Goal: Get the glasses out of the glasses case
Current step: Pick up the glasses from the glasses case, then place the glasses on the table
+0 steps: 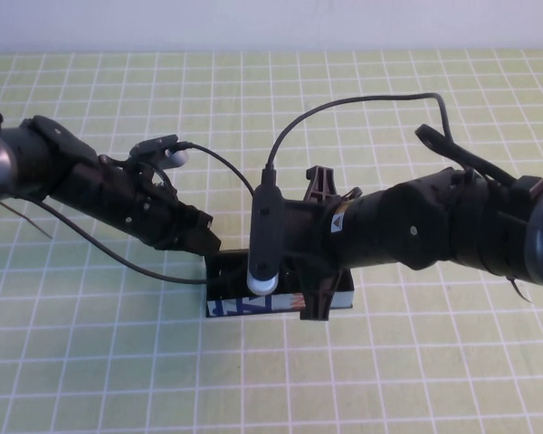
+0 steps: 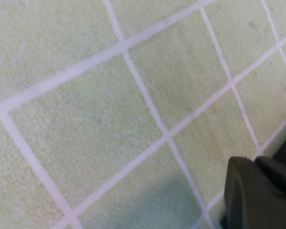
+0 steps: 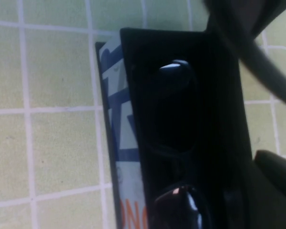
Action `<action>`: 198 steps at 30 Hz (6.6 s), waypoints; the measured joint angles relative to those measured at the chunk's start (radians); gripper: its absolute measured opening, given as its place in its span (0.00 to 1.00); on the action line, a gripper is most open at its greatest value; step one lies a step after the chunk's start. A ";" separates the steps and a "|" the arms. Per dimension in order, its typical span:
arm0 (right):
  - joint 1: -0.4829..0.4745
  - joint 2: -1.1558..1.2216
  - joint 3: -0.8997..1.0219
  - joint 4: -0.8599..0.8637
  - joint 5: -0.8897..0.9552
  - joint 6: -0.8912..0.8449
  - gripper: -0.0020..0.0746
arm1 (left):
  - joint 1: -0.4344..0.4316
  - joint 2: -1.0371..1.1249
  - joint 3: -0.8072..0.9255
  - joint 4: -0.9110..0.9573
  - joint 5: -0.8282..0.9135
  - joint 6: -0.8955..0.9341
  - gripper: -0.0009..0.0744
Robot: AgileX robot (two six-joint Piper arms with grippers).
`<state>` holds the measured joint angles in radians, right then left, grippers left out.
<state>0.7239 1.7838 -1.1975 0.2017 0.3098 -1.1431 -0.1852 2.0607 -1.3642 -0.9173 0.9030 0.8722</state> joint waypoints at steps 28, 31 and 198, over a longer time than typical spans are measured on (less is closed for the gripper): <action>0.000 -0.006 0.000 0.031 -0.024 0.006 0.02 | 0.087 -0.257 0.427 -0.404 0.141 0.896 0.01; 0.000 -0.006 0.000 0.040 -0.024 0.006 0.02 | 0.087 -0.217 0.427 -0.458 0.107 0.932 0.01; -0.185 -0.109 -0.331 -0.112 0.636 0.811 0.09 | 0.087 -0.477 0.338 -0.370 0.037 0.580 0.01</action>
<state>0.5391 1.6751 -1.5283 0.0898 0.9458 -0.3320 -0.0986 1.5834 -1.0257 -1.2875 0.9405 1.4517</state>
